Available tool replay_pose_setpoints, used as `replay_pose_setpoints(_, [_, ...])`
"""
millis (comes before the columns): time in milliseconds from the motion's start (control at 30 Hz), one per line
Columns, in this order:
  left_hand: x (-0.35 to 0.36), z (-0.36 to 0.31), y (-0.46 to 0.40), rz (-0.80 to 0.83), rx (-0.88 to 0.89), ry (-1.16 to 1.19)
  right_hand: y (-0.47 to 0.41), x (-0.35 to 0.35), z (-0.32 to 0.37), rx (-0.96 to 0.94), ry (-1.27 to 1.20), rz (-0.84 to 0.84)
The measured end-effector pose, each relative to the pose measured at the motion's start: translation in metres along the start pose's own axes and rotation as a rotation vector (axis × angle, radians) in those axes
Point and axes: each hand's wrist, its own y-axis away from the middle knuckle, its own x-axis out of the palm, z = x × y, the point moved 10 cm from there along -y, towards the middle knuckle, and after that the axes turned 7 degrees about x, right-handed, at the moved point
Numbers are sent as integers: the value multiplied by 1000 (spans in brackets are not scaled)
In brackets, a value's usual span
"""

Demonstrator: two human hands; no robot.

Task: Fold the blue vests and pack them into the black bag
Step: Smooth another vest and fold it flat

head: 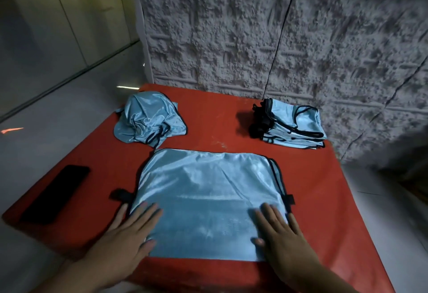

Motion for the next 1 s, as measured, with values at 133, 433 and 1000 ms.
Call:
replay_pose_setpoints(133, [12, 28, 22, 48, -93, -26, 14, 11, -54, 129, 51, 13])
replay_pose_setpoints(433, [-35, 15, 47, -117, -307, 137, 31, -16, -22, 99, 119, -93])
replay_pose_setpoints(1000, [-7, -10, -73, 50, -435, 134, -19, -3, -29, 265, -48, -114])
